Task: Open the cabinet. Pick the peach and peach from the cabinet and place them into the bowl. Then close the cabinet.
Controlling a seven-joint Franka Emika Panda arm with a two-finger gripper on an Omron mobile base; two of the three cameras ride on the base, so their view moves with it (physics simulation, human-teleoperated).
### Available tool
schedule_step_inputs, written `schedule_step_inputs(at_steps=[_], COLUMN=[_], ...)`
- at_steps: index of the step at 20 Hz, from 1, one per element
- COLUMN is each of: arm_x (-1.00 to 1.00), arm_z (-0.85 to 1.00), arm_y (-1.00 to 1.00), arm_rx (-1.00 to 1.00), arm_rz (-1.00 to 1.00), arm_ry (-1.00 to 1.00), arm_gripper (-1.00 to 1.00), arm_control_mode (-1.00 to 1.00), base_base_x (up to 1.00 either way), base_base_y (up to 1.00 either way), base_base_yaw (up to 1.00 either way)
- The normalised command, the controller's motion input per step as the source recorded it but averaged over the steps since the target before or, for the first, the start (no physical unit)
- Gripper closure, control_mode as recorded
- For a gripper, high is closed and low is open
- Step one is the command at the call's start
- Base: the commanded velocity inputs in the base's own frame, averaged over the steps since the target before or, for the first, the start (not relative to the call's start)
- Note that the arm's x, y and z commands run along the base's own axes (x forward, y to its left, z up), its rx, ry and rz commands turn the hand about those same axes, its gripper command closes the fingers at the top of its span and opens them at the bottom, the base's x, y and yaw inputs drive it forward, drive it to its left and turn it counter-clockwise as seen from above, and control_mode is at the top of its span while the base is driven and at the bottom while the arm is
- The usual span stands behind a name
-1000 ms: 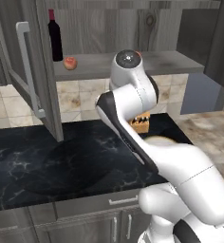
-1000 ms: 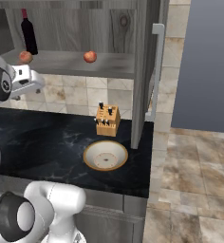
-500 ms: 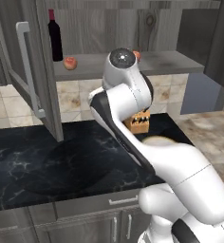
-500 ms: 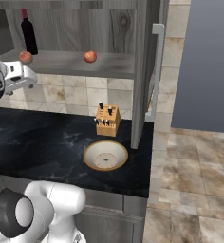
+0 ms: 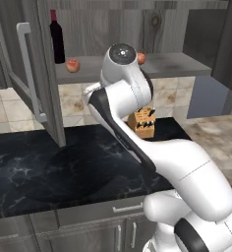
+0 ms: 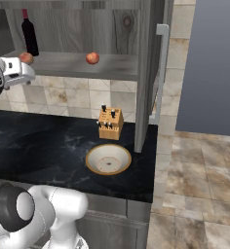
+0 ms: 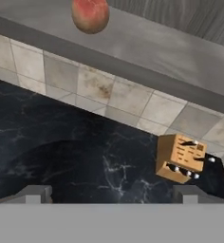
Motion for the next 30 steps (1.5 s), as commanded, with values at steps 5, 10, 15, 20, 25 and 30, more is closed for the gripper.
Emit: schedule_step_inputs(at_steps=[5, 10, 15, 20, 25, 30], arm_x=[0.2, 0.25, 0.25, 0.22, 0.24, 0.21], arm_z=[0.0, 0.06, 0.21, 0.33, 0.19, 0.05], arm_y=[0.16, 0.15, 0.16, 0.15, 0.15, 0.13], arm_rx=[0.07, 0.11, 0.11, 0.08, 0.02, 0.01], arm_rz=[0.0, 0.0, 0.0, 0.0, 0.0, 0.0], arm_ry=[-0.12, -0.01, 0.0, 0.0, 0.0, 0.0], arm_gripper=[-1.0, -1.0, -1.0, -1.0, -1.0, -1.0], arm_control_mode=[-1.0, -1.0, -1.0, -1.0, -1.0, -1.0], base_base_x=[0.0, 0.0, 0.0, 0.0, 0.0, 0.0], base_base_y=[0.0, 0.0, 0.0, 0.0, 0.0, 0.0], base_base_yaw=[0.0, 0.0, 0.0, 0.0, 0.0, 0.0])
